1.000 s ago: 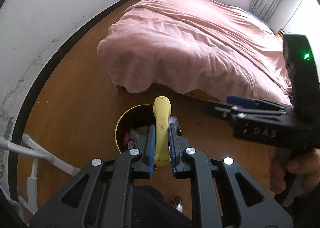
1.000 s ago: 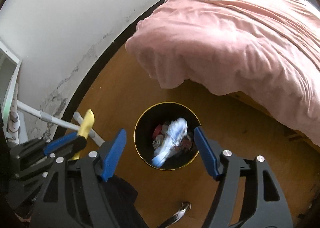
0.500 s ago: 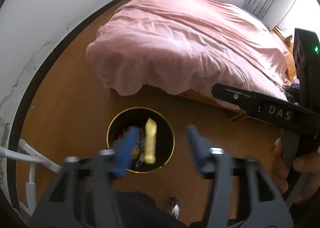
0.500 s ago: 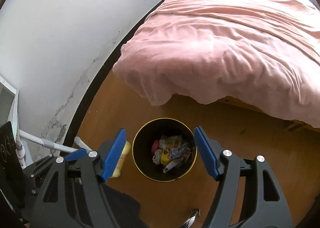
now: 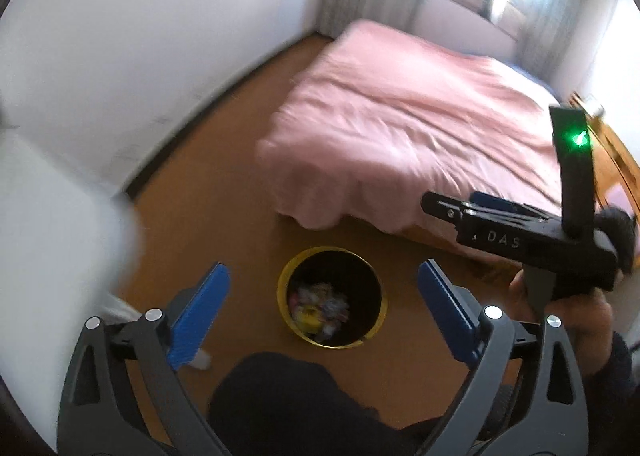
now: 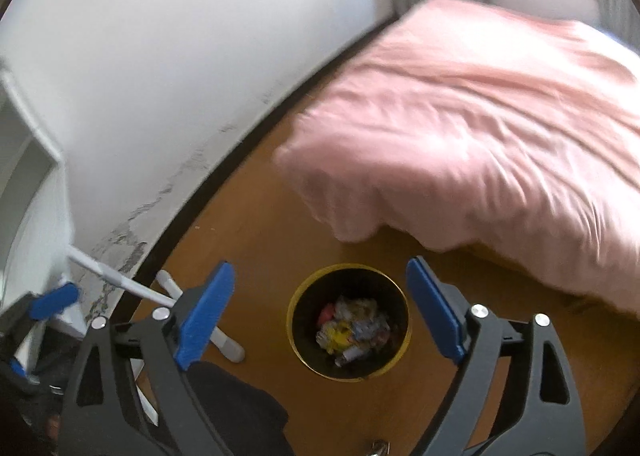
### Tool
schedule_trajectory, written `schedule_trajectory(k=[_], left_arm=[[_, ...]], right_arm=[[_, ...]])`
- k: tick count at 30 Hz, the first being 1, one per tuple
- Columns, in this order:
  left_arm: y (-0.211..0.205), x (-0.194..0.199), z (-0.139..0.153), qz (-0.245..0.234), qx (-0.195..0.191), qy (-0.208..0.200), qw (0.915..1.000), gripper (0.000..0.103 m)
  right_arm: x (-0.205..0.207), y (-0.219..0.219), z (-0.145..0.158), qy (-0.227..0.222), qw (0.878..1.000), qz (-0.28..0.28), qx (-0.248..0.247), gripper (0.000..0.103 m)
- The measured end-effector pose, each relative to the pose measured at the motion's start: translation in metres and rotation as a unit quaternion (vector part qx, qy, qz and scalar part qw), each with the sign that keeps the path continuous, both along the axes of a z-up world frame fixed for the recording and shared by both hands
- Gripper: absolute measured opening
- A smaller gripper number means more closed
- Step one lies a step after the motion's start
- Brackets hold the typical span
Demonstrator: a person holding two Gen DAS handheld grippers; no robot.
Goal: Collect trash
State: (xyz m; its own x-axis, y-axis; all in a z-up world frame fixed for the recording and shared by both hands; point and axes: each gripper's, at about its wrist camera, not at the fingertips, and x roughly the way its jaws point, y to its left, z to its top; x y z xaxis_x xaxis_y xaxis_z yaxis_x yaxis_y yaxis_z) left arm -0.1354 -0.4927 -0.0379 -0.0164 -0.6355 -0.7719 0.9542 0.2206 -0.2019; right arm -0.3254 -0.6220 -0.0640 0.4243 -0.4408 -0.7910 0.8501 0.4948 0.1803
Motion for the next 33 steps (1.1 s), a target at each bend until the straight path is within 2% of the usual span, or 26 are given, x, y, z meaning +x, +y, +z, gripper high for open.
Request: schedule_trajectory(k=[2, 4, 6, 9, 11, 12, 16, 19, 20, 22, 23, 25, 27, 33], left_arm=[[0.032, 0.026, 0.022, 0.044, -0.016, -0.015, 0.9988, 0.095], [0.072, 0.057, 0.042, 0.101, -0.025, -0.028, 0.9942, 0.095], [0.109, 0.084, 0.054, 0.153, -0.026, -0.042, 0.9869, 0.095], [0.178, 0.124, 0.069, 0.238, -0.028, -0.062, 0.9689, 0.095], [0.225, 0.144, 0.074, 0.292, -0.026, -0.076, 0.9529, 0.095], [0.252, 0.153, 0.077, 0.323, -0.023, -0.087, 0.9420, 0.095], [0.351, 0.177, 0.080, 0.437, 0.000, -0.109, 0.8925, 0.095], [0.409, 0.183, 0.083, 0.497, 0.011, -0.111, 0.8607, 0.095], [0.422, 0.184, 0.084, 0.510, 0.013, -0.115, 0.8522, 0.095], [0.449, 0.182, 0.088, 0.538, 0.010, -0.118, 0.8348, 0.095], [0.456, 0.182, 0.088, 0.545, 0.008, -0.117, 0.8303, 0.095], [0.470, 0.180, 0.091, 0.558, 0.005, -0.118, 0.8215, 0.095], [0.475, 0.181, 0.091, 0.564, 0.004, -0.119, 0.8168, 0.095], [0.493, 0.172, 0.087, 0.568, 0.005, -0.115, 0.8150, 0.095]], right_arm=[[0.030, 0.017, 0.015, -0.004, 0.999, 0.039, -0.018, 0.087], [0.067, 0.039, 0.029, -0.010, 0.996, 0.086, -0.038, 0.087], [0.108, 0.062, 0.042, -0.022, 0.989, 0.136, -0.049, 0.087], [0.166, 0.101, 0.054, -0.038, 0.975, 0.209, -0.059, 0.087], [0.206, 0.134, 0.062, -0.046, 0.962, 0.262, -0.068, 0.087], [0.220, 0.146, 0.063, -0.049, 0.956, 0.281, -0.070, 0.087], [0.276, 0.207, 0.070, -0.060, 0.925, 0.367, -0.081, 0.087], [0.308, 0.248, 0.072, -0.067, 0.904, 0.415, -0.078, 0.087], [0.319, 0.263, 0.072, -0.069, 0.896, 0.433, -0.076, 0.087], [0.328, 0.285, 0.073, -0.068, 0.887, 0.450, -0.075, 0.087], [0.332, 0.296, 0.072, -0.067, 0.880, 0.463, -0.075, 0.087], [0.335, 0.311, 0.072, -0.065, 0.875, 0.473, -0.081, 0.087], [0.334, 0.322, 0.068, -0.061, 0.869, 0.484, -0.082, 0.087], [0.334, 0.326, 0.065, -0.059, 0.867, 0.488, -0.080, 0.087]])
